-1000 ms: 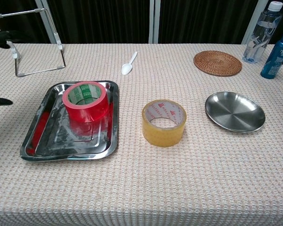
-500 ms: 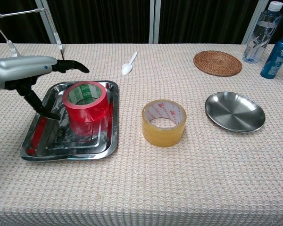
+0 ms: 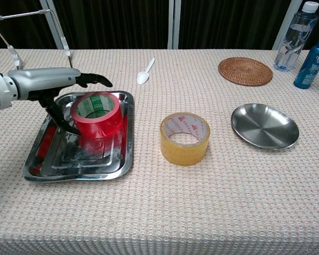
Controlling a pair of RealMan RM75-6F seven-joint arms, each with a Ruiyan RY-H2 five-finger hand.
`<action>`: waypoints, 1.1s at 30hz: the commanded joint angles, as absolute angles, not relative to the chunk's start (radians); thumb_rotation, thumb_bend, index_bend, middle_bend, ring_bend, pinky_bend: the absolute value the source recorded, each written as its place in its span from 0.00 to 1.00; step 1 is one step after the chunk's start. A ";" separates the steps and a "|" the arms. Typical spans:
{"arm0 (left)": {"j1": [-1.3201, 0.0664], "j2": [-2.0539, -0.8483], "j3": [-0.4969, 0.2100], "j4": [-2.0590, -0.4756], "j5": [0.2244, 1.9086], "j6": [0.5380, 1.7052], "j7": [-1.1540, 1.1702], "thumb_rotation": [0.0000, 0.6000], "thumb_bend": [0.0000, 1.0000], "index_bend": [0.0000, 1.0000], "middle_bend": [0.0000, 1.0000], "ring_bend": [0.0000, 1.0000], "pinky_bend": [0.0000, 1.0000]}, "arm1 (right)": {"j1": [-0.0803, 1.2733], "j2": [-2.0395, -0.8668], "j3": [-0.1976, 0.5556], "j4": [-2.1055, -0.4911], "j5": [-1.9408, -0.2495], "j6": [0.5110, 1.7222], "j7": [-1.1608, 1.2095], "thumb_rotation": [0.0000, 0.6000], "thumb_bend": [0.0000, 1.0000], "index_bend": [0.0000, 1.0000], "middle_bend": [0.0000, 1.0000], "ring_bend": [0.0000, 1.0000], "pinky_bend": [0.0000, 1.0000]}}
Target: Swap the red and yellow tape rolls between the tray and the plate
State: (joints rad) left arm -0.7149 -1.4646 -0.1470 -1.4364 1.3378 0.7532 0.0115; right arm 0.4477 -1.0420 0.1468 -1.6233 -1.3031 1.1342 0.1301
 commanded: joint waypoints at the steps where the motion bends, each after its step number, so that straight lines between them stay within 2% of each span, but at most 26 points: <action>1: -0.739 -1.467 -0.141 -1.419 1.349 0.729 0.006 1.00 0.06 0.09 0.05 0.00 0.10 | 0.445 -1.044 0.148 -1.619 -1.301 1.131 0.133 1.00 0.02 0.00 0.00 0.00 0.00; 8: -0.793 -1.455 -0.129 -1.404 1.360 0.671 0.002 1.00 0.10 0.13 0.11 0.01 0.16 | 0.440 -1.046 0.149 -1.608 -1.298 1.123 0.134 1.00 0.06 0.00 0.00 0.00 0.00; 18: -0.817 -1.452 -0.121 -1.402 1.325 0.668 0.030 1.00 0.22 0.26 0.28 0.23 0.42 | 0.436 -1.045 0.149 -1.602 -1.295 1.101 0.139 1.00 0.06 0.00 0.00 0.00 0.00; 20: -0.821 -1.448 -0.123 -1.407 1.322 0.673 0.035 1.00 0.23 0.27 0.30 0.25 0.44 | 0.435 -1.047 0.150 -1.600 -1.296 1.103 0.140 1.00 0.06 0.00 0.00 0.00 0.00; 26: -0.847 -1.414 -0.154 -1.447 1.330 0.706 0.058 1.00 0.23 0.28 0.30 0.25 0.44 | 0.430 -1.044 0.156 -1.598 -1.298 1.110 0.143 1.00 0.07 0.00 0.00 0.00 0.00; 33: -0.938 -1.422 -0.204 -1.430 1.322 0.654 0.062 1.00 0.23 0.28 0.30 0.25 0.44 | 0.407 -1.039 0.159 -1.591 -1.300 1.134 0.166 1.00 0.07 0.00 0.00 0.00 0.00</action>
